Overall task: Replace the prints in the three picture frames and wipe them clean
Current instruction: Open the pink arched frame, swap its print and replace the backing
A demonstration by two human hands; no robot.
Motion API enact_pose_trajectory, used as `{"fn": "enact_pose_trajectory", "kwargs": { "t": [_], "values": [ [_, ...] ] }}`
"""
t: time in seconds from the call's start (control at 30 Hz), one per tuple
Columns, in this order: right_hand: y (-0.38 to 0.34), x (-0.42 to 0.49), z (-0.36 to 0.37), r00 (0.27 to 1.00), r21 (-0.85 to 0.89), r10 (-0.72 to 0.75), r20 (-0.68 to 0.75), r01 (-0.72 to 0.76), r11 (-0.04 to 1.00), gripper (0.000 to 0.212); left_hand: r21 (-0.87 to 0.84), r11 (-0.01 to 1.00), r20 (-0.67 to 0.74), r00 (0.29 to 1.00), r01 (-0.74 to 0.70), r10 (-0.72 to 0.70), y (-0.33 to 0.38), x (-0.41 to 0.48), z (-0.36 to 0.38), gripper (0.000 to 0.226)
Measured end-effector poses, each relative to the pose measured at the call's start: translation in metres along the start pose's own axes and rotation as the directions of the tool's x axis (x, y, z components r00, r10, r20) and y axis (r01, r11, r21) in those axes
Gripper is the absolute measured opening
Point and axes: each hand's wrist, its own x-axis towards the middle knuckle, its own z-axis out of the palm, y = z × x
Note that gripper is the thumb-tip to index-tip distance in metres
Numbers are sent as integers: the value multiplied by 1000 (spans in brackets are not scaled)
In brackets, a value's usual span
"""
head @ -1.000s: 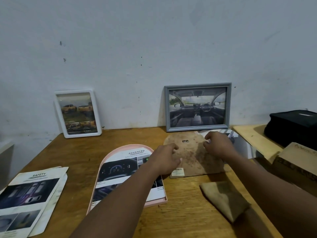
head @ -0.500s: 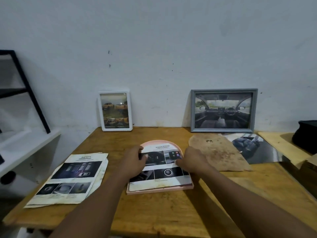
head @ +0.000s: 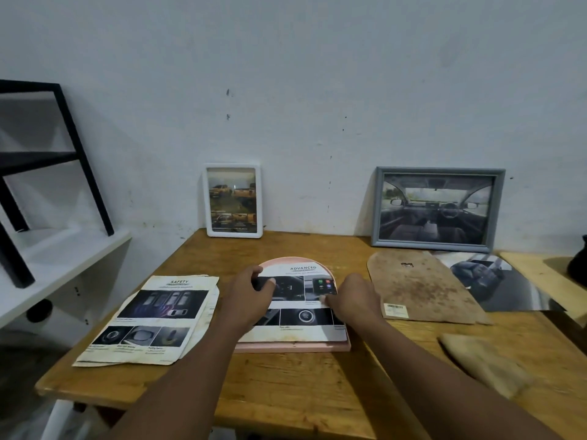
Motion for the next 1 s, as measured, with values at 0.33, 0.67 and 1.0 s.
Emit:
{"fn": "enact_pose_trajectory", "kwargs": {
  "t": [0.33,0.67,1.0],
  "values": [
    [-3,-15,7,995,-74,-87,-45,84,994,33,-9,1000,-2,1000,-13,13,-2,-3,-1,45],
    [-13,-22,15,994,-252,-109,7,107,962,65,5,999,-12,999,-37,37,0,-5,-1,46],
    [-17,-22,17,969,-321,-235,75,247,914,45,-18,999,7,1000,-29,29,-2,-3,-1,46]
  ]
}}
